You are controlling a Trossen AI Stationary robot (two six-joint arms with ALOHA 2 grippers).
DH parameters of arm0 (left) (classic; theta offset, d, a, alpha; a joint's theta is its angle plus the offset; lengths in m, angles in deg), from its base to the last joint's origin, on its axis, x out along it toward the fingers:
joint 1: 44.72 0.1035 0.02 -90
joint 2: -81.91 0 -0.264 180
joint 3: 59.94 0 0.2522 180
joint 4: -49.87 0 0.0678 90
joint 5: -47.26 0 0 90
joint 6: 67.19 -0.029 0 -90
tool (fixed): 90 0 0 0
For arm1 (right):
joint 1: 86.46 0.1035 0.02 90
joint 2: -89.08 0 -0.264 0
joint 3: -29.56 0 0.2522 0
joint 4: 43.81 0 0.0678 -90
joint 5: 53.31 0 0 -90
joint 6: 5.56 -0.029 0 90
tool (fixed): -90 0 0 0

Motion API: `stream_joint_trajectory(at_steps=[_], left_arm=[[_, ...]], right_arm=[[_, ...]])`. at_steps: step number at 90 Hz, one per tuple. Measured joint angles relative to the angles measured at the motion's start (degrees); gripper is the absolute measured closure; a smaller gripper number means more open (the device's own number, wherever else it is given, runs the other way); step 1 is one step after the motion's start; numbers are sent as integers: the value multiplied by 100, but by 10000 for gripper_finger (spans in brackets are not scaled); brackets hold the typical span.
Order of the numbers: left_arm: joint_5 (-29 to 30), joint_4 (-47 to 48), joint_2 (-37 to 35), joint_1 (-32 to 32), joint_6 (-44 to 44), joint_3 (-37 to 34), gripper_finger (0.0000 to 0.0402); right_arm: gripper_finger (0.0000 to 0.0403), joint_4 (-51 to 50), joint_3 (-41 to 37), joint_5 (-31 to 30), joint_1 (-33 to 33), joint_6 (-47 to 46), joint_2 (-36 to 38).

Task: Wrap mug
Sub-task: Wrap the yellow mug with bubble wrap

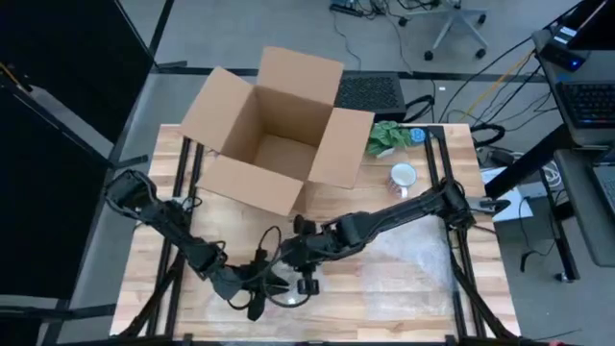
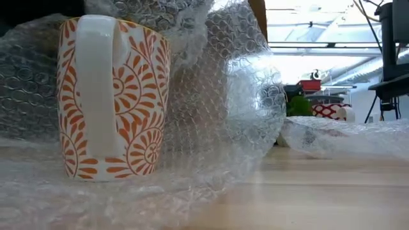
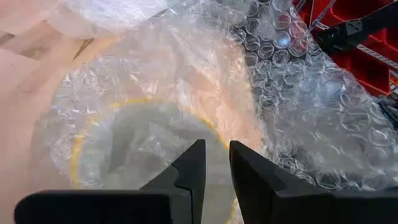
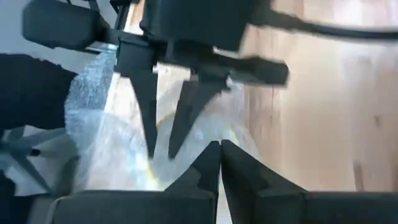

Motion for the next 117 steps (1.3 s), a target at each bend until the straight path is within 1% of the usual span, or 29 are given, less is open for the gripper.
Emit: stream_joint_trajectory(at_steps=[6,13,19,28,32,38,46,50,54,58,66,70,73,78,85,91,97,101,108,111,117], left_arm=[[-8,-6,2,0,-2,0,338],[-13,-15,2,0,-1,0,338],[-16,-17,2,0,-4,0,338],[-39,-17,2,0,-20,0,338],[-53,-17,2,0,-22,0,338],[-60,-17,2,0,-21,0,338],[-65,-19,2,0,-22,0,338],[-72,-19,2,0,-22,0,338],[-78,-19,2,0,-22,0,338],[-89,-21,2,0,-22,0,338],[-102,-26,2,0,-31,0,338],[-108,-28,2,0,-31,0,338],[-115,-28,2,0,-31,0,338],[-122,-30,2,0,-35,0,338],[-139,-32,2,0,-33,0,338],[-155,-35,2,0,-35,0,338],[-180,-39,2,0,-35,0,338],[-181,-39,2,1,-37,0,338],[-188,-41,2,0,-108,0,338],[-188,-41,2,0,-128,0,338],[-188,-48,2,-2,-131,0,338]], right_arm=[[398,-438,0,68,62,-277,37],[381,-879,-2,141,184,-550,68],[357,-1180,-2,144,293,-764,88],[309,-1801,-2,84,471,-834,88],[287,-2147,-2,-51,579,-892,88],[254,-2789,-2,-414,789,-1067,88],[215,-3526,-4,-876,1125,-1502,88],[200,-3708,-30,-1111,1290,-1669,88],[187,-3591,-114,-1213,1439,-1785,90],[177,-3221,-242,-1221,1602,-1801,89],[168,-1923,-555,-1377,1882,-1484,63],[168,-1277,-726,-1598,1994,-1191,51],[169,-1068,-836,-1799,2057,-1007,42],[173,-1238,-973,-2125,2057,-946,35],[179,-2116,-1001,-2433,1955,-1175,48],[184,-2804,-1001,-2515,1847,-1250,78],[186,-2807,-1002,-2487,1745,-958,81],[187,-2269,-1057,-2382,1671,-506,81],[188,-803,-1250,-2111,1566,622,80],[188,-340,-1334,-2191,1546,1045,79],[188,162,-1397,-2640,1506,1660,77]])
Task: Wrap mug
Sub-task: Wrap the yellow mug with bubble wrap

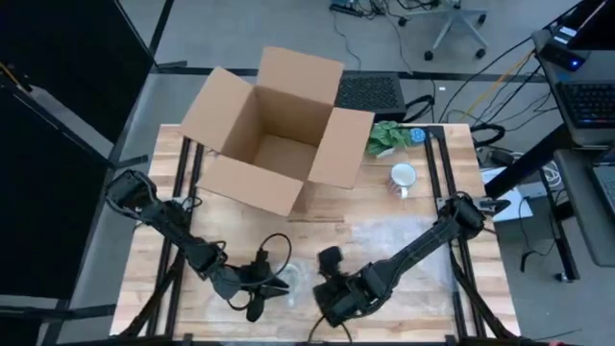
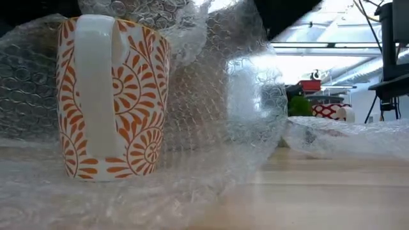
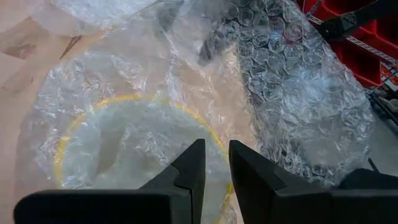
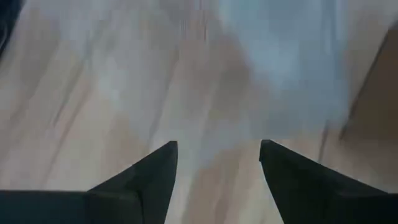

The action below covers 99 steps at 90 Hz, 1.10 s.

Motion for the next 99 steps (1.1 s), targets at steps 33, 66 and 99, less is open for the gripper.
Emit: stream_joint_trajectory(at_steps=[33,66,99], left_arm=[[-4,-39,7,1,-7,-4,338],[-9,-56,7,4,-9,-4,338],[-139,36,-280,-6,-3,-31,338]], right_arm=[[188,1478,110,913,-336,1758,-181],[188,1527,142,2149,-817,1431,-729],[188,1812,121,2493,-959,1425,-826]])
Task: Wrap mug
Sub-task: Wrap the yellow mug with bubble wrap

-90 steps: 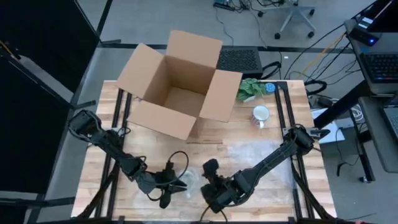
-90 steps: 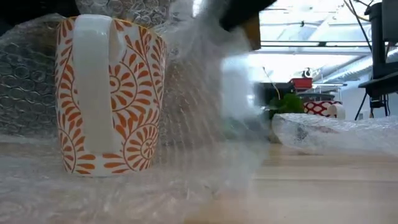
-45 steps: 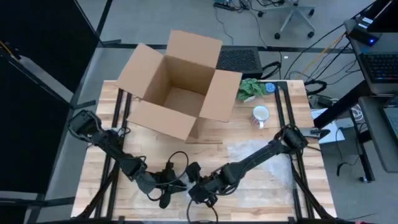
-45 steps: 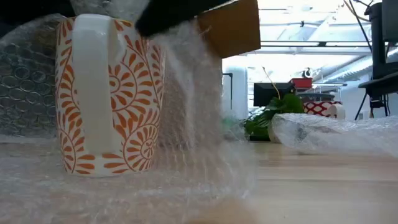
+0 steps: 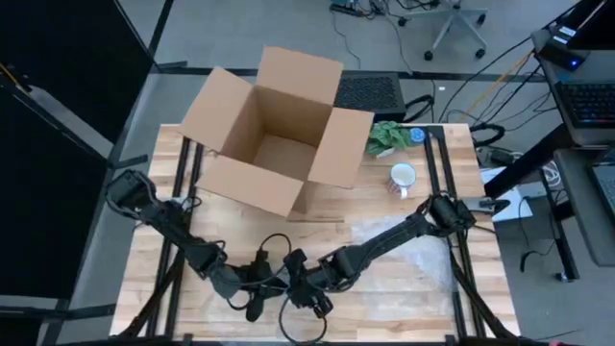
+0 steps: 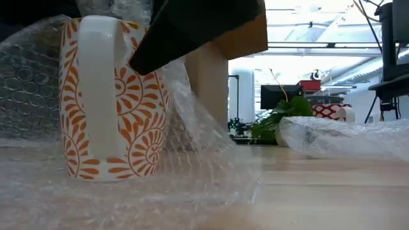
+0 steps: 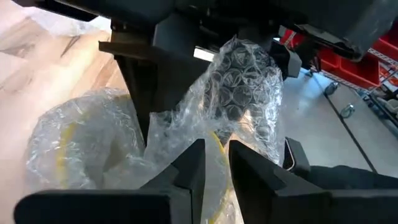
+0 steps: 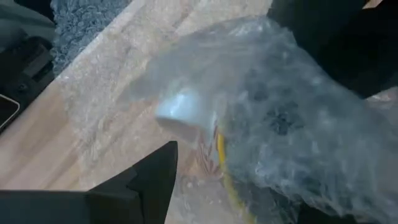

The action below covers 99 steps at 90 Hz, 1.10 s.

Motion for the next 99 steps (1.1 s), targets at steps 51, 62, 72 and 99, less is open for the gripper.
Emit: stream_joint_trajectory(at_steps=[51,62,72,99], left_arm=[[305,-6,-979,-105,-614,2,338],[326,0,-654,34,-568,2,338],[339,-30,-338,164,-452,4,338],[93,-7,297,299,-34,63,339]], right_arm=[[188,87,-11,-79,-4,131,-20],[188,97,-13,-89,-5,84,-22],[188,109,-13,-87,-18,14,-22],[188,82,-17,-97,-31,-14,-9]])
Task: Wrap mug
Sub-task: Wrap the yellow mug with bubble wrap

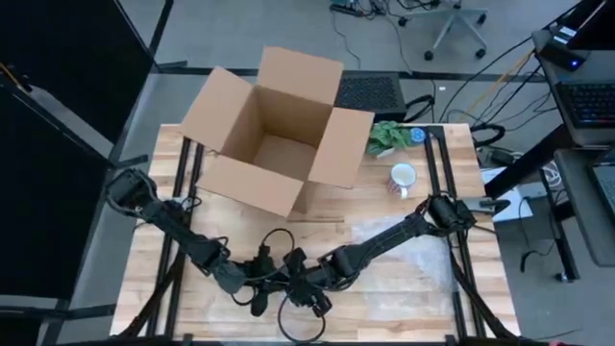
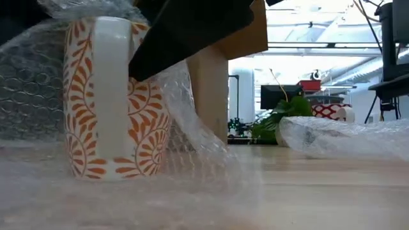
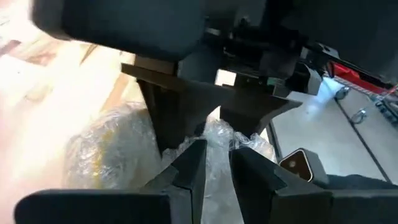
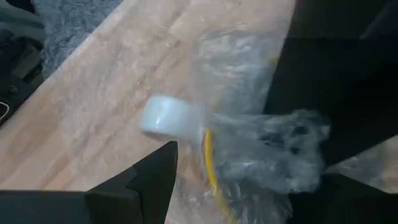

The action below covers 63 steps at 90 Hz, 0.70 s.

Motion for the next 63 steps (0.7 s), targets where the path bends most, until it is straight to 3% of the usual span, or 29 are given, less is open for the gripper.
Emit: stream_joint_trajectory(at_steps=[15,46,63], left_arm=[[-2,-22,13,13,6,-4,339],[-35,-35,17,17,22,-22,338],[-43,-55,17,17,24,-22,338]], right_arm=[[188,-430,230,-297,11,-7,59],[188,-2561,1599,-450,131,-537,136],[188,-2424,1727,-403,377,-853,120]])
